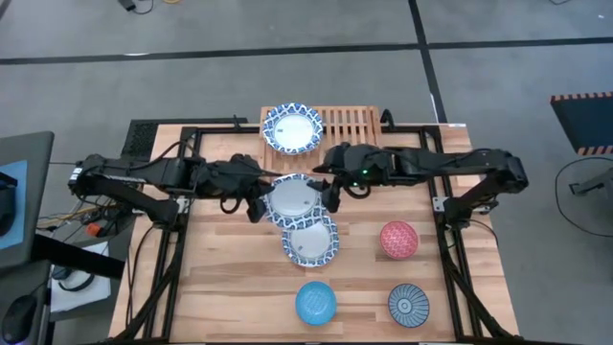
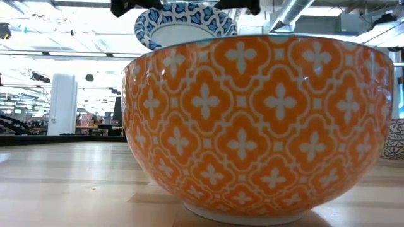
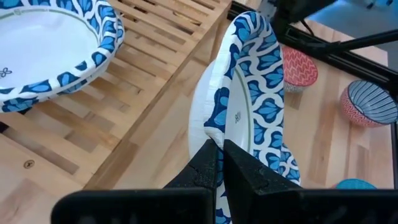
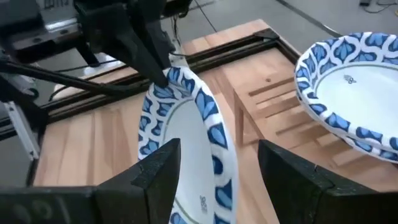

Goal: Place and stack bowls onto a shelf
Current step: Stack the bottom white bowl on top of the other white bowl on the shelf

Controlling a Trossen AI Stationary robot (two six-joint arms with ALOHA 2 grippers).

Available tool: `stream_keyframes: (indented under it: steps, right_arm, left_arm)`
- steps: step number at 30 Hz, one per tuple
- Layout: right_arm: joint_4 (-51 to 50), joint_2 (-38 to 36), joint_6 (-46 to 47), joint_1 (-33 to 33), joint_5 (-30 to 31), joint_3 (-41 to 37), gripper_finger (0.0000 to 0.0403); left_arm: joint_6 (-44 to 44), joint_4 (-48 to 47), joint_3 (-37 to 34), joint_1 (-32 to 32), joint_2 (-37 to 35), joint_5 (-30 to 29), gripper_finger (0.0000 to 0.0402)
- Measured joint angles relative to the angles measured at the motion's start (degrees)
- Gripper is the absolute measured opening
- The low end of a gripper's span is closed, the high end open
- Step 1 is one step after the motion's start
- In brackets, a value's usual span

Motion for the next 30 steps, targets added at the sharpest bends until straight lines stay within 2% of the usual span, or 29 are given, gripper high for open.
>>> stream_keyframes:
  steps: [7,10,13,17,20,24,30]
  right_arm:
    - [-2.4,1.94,-0.31,-0.89,-0.28,-0.02,0.0238]
    - [-2.45,1.73,-0.29,-1.53,-0.3,0.02,0.0218]
    - [-2.77,1.73,-0.29,-2.48,-2.23,0.02,0.0169]
    - [-2.61,1.72,-0.3,-4.62,-8.33,0.02,0.0078]
    - [-2.44,2.64,-0.29,-5.96,-10.48,0.03,0.0022]
    - [-0.92,2.82,1.24,-8.59,-13.46,0.02,0.0027]
    - [4.88,2.76,5.77,-15.4,-16.35,0.02,0.0024]
  left_arm:
    - [1.44,2.33,0.0,0.06,-0.04,0.18,0.0]
    - [1.48,2.42,0.0,0.06,-0.06,0.48,0.0]
    - [1.47,2.53,0.0,0.12,-0.04,0.44,0.0]
    - [0.99,3.43,-0.02,1.0,-0.05,0.45,0.0]
    - [0.95,4.47,-0.09,1.8,-0.07,1.74,0.0002]
    - [-0.25,2.56,1.2,2.67,-0.07,1.22,0.0022]
    - [-1.38,-12.31,9.72,3.18,-0.07,-5.5,0.0088]
